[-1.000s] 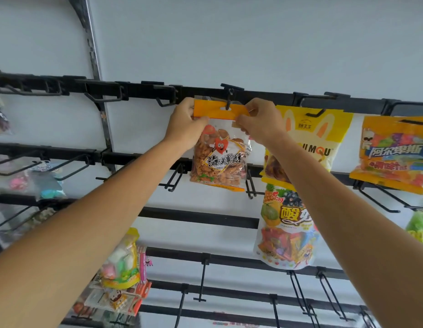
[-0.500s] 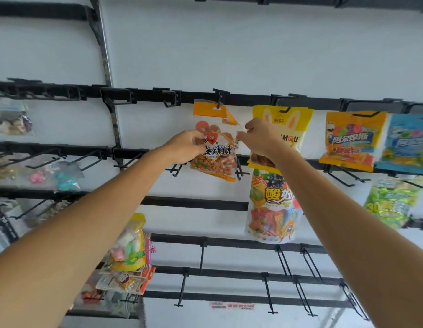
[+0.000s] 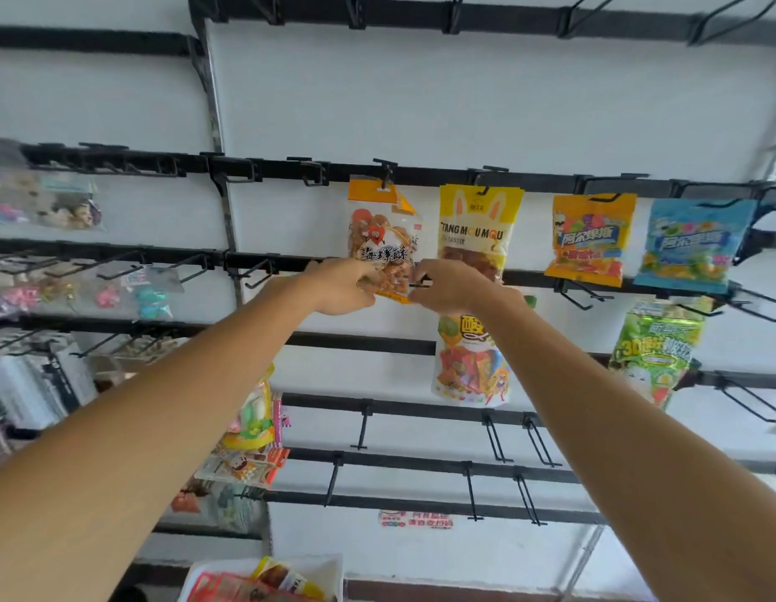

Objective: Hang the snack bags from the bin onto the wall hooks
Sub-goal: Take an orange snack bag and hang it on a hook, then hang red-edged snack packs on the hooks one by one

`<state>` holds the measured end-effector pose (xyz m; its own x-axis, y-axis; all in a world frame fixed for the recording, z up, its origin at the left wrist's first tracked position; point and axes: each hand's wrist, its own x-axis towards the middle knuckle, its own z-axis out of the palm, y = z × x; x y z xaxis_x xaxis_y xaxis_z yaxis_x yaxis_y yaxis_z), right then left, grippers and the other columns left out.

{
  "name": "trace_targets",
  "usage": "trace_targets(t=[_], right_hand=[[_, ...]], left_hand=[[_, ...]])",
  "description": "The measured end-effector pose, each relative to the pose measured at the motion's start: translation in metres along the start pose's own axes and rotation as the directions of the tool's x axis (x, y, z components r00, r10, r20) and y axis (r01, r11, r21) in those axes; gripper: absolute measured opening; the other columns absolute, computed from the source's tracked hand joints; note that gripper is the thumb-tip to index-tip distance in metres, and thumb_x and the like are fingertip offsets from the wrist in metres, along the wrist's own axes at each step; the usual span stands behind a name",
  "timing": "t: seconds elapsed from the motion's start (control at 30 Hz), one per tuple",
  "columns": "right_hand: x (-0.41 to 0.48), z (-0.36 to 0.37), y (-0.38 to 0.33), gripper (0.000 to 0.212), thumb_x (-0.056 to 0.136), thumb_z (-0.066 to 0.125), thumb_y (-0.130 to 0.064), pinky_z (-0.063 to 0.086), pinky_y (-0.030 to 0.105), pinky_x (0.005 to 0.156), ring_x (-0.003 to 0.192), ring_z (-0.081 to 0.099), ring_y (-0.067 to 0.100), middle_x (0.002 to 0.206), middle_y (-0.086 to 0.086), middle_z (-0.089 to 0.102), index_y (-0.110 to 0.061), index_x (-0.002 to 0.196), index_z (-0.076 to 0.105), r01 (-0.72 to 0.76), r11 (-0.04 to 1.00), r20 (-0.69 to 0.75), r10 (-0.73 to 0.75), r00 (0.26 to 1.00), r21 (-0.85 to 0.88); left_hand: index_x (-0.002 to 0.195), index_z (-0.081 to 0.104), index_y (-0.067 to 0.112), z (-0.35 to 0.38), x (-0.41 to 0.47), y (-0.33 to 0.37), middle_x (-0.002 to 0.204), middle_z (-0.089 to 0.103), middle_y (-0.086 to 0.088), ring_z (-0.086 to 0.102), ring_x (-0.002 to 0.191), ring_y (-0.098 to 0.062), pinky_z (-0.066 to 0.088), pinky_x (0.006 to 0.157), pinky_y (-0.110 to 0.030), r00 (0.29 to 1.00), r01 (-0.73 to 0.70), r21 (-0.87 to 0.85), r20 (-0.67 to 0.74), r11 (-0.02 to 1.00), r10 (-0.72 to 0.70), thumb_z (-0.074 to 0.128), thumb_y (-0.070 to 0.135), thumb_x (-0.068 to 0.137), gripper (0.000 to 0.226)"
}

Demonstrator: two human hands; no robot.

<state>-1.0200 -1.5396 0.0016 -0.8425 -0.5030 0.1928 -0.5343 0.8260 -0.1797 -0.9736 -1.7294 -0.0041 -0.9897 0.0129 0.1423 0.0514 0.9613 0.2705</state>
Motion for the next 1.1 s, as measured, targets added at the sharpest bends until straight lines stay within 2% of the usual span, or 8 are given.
trace_targets(t=[0.17,0.33,0.53,0.63,0.73,0.8,0.97,1.1], right_hand=[[-0.020,0.033,-0.013,0.049,0.095,0.052,-0.040,0.040,0.040,0.102,0.129,0.045,0.029,0.144,0.005,0.047,-0.021,0.140,0.045,0.102,0.995,0.113,-0.103,0.988,0.017],[-0.038,0.079,-0.032,0.051,0.095,0.052,-0.044,0.040,0.042,0.104,0.128,0.046,0.030,0.142,0.006,0.049,-0.022,0.140,0.043,0.209,0.978,0.224,-0.207,0.952,0.018],[-0.056,0.125,-0.071,0.049,0.096,0.051,-0.043,0.040,0.044,0.105,0.128,0.047,0.030,0.141,0.007,0.050,-0.021,0.139,0.045,0.320,0.943,0.302,-0.332,0.893,0.090],[-0.060,0.151,-0.096,0.047,0.095,0.051,-0.044,0.042,0.044,0.104,0.125,0.049,0.030,0.138,0.007,0.053,-0.022,0.136,0.048,0.371,0.921,0.339,-0.388,0.857,0.116],[-0.064,0.181,-0.117,0.051,0.093,0.051,-0.048,0.041,0.045,0.105,0.128,0.048,0.030,0.142,0.005,0.050,-0.025,0.138,0.046,0.402,0.906,0.387,-0.419,0.821,0.130],[-0.065,0.201,-0.130,0.050,0.094,0.051,-0.045,0.040,0.044,0.106,0.129,0.046,0.031,0.143,0.007,0.049,-0.023,0.139,0.044,0.407,0.903,0.415,-0.426,0.804,0.138],[-0.061,0.252,-0.160,0.049,0.095,0.052,-0.041,0.039,0.044,0.106,0.131,0.045,0.030,0.145,0.006,0.047,-0.021,0.139,0.044,0.411,0.898,0.478,-0.433,0.764,0.156],[-0.058,0.298,-0.178,0.044,0.096,0.050,-0.037,0.042,0.039,0.099,0.126,0.048,0.030,0.140,0.008,0.051,-0.018,0.135,0.047,0.423,0.891,0.511,-0.443,0.737,0.163]], left_hand=[[0.140,0.045,0.035,0.009,-0.043,-0.005,0.149,0.043,-0.002,0.043,0.131,-0.030,0.035,0.109,-0.041,0.986,0.163,0.069,0.013,0.984,-0.165,0.054,0.039,0.094,0.048],[0.136,0.048,0.033,0.028,-0.101,-0.011,0.137,0.053,-0.001,0.052,0.118,-0.025,0.042,0.095,-0.035,0.963,0.259,0.124,0.046,0.958,-0.266,0.054,0.036,0.094,0.043],[0.143,0.044,0.032,0.056,-0.168,-0.040,0.147,0.046,0.002,0.054,0.124,-0.025,0.041,0.104,-0.035,0.909,0.392,0.095,0.113,0.915,-0.401,0.058,0.034,0.094,0.052],[0.142,0.045,0.028,0.071,-0.193,-0.057,0.144,0.049,-0.005,0.053,0.123,-0.026,0.041,0.087,-0.028,0.884,0.446,0.097,0.107,0.890,-0.455,0.054,0.033,0.097,0.046],[0.142,0.044,0.030,0.087,-0.217,-0.077,0.142,0.052,-0.004,0.057,0.118,-0.026,0.046,0.084,-0.032,0.857,0.488,0.061,0.153,0.871,-0.492,0.052,0.033,0.098,0.045],[0.144,0.042,0.025,0.099,-0.229,-0.092,0.142,0.050,-0.002,0.054,0.121,-0.024,0.040,0.080,-0.029,0.845,0.503,0.054,0.177,0.862,-0.505,0.050,0.030,0.100,0.046],[0.134,0.051,0.011,0.136,-0.249,-0.142,0.124,0.055,-0.006,0.055,0.111,-0.025,0.044,0.090,-0.035,0.814,0.530,0.037,0.256,0.847,-0.521,0.049,0.024,0.099,0.037],[0.131,0.051,0.021,0.169,-0.256,-0.187,0.137,0.051,-0.005,0.045,0.132,-0.027,0.035,0.109,-0.042,0.788,0.552,0.053,0.295,0.832,-0.541,0.047,0.026,0.098,0.034]])
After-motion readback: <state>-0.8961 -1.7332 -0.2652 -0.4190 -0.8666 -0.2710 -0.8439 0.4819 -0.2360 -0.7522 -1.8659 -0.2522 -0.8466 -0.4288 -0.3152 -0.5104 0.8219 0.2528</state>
